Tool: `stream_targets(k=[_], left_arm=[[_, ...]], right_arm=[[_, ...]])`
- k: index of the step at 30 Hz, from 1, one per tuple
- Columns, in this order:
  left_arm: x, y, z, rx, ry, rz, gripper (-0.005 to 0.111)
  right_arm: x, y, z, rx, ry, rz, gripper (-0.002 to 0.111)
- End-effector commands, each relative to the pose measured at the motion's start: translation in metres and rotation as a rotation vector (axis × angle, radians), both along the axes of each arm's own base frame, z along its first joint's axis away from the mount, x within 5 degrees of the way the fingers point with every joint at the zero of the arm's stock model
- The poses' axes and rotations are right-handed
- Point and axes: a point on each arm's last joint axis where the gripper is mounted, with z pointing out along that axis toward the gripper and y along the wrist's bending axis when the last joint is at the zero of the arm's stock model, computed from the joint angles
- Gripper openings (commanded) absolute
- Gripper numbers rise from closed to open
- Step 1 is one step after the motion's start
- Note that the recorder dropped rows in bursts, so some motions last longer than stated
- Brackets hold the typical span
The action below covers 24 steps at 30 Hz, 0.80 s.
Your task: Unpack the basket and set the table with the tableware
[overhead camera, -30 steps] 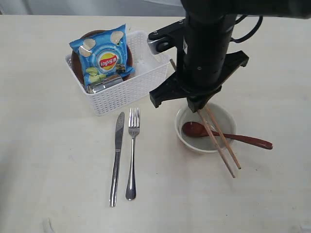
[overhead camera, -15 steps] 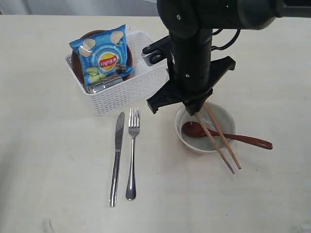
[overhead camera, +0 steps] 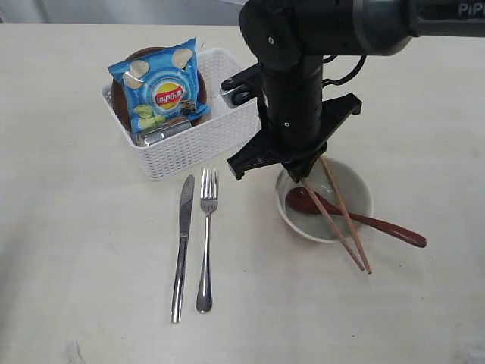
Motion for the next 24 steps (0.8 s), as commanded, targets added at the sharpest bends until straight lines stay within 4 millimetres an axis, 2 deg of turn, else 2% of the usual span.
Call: stream_targets(k=[1,7,12,14,18,24], left_arm=[[0.0,0.0,0.0,0.001,-0.009,0.002,0.0],[0.0,0.0,0.0,0.001,-0.009,0.002,0.0],[0.0,0.0,0.0,0.001,-0.009,0.002,0.0],[0.0,0.0,0.0,0.001,-0.009,0.002,0.0],[0.0,0.0,0.0,0.001,-0.009,0.002,0.0],[0.0,0.0,0.0,0.001,-0.009,0.002,0.0]], right_arm=[[0.004,0.001,0.001,0.012,-0.024,-0.007,0.0],[0.004,0.001,0.001,0.012,-0.024,-0.007,0.002],[0.004,0.0,0.001,0.008,-0.025,-0.005,0.034],[0.005,-0.001,0.002,-0.002,-0.039,-0.017,0.04],[0.01,0.002,0.012,0.001,-0.064,-0.029,0.037],[0.011,0.011,0.042,0.093,-0.083,0.02,0.035]])
